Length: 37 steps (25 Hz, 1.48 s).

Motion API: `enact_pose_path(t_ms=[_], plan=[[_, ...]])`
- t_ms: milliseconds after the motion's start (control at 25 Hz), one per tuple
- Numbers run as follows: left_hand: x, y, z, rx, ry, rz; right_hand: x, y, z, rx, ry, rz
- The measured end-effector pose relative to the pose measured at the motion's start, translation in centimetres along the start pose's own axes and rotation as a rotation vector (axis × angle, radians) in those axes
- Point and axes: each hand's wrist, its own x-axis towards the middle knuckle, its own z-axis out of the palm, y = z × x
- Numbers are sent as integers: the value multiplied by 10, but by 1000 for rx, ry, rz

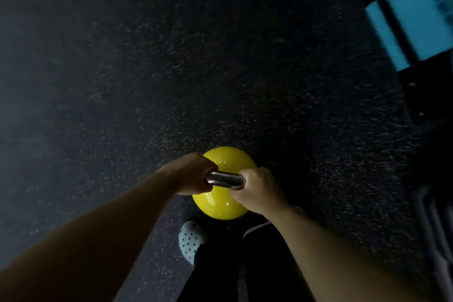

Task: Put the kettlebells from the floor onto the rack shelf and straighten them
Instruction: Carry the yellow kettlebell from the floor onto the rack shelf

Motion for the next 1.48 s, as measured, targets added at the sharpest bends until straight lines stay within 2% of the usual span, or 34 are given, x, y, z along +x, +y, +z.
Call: enact_pose_path(t_ms=[280, 440, 640, 840, 1000, 1320, 1480], plan=[[77, 196, -164, 272, 128, 287, -55, 53, -208, 24, 391, 100], [104, 276, -243, 366, 293, 412, -73, 61, -319, -34, 597, 84], [150, 346, -335, 471, 460, 603, -62, 72, -424, -142, 775, 182], [203, 382, -407, 580, 476, 736, -31, 73, -487, -134, 930, 337], [237, 406, -447, 727, 528, 826, -13, 79, -521, -95, 1055, 389], [321, 505, -499, 832, 487, 986, 0, 142, -600, 126, 1218, 511], [353, 555, -525, 913, 547, 1032, 3, 170, -651, 145, 1300, 503]])
